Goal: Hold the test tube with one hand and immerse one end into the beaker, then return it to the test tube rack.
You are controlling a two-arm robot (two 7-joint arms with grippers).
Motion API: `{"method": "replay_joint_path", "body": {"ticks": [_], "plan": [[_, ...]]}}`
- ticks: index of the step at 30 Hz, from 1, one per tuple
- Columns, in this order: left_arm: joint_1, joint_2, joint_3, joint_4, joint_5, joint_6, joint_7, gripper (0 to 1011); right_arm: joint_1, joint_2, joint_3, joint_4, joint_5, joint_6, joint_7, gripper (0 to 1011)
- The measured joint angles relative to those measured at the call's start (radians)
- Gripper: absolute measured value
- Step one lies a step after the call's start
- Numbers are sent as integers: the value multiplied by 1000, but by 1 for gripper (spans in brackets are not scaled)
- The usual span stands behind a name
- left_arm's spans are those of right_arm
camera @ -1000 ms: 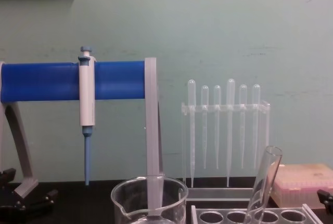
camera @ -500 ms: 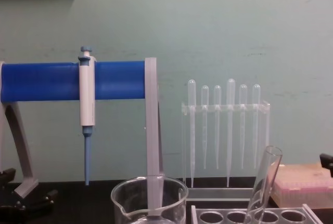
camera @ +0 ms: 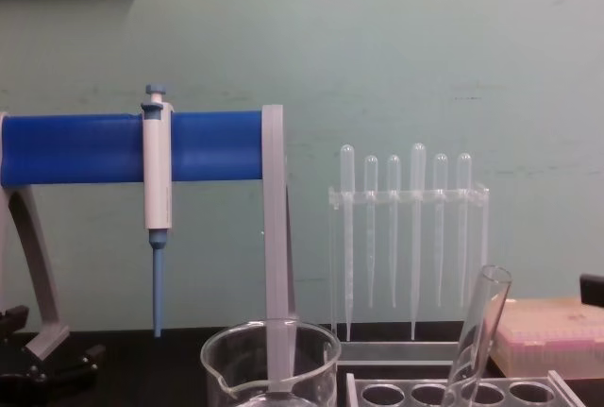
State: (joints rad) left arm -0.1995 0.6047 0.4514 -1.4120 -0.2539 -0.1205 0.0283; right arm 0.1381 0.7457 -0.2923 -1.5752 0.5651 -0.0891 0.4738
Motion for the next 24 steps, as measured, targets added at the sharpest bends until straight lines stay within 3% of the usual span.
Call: {"method": "replay_joint_path", "body": {"ticks": [7, 14, 24], "plan": [[0, 0, 0, 0, 0, 0, 0, 1000, 35, 1, -30, 32, 8, -12, 136, 1003], [0, 0, 0, 0, 0, 0, 0, 1000, 98, -25, -84, 86, 11, -24, 284, 1003], [0, 0, 0, 0, 0, 0, 0, 1000, 163, -67, -132, 144, 47, -42, 380, 1003]]}}
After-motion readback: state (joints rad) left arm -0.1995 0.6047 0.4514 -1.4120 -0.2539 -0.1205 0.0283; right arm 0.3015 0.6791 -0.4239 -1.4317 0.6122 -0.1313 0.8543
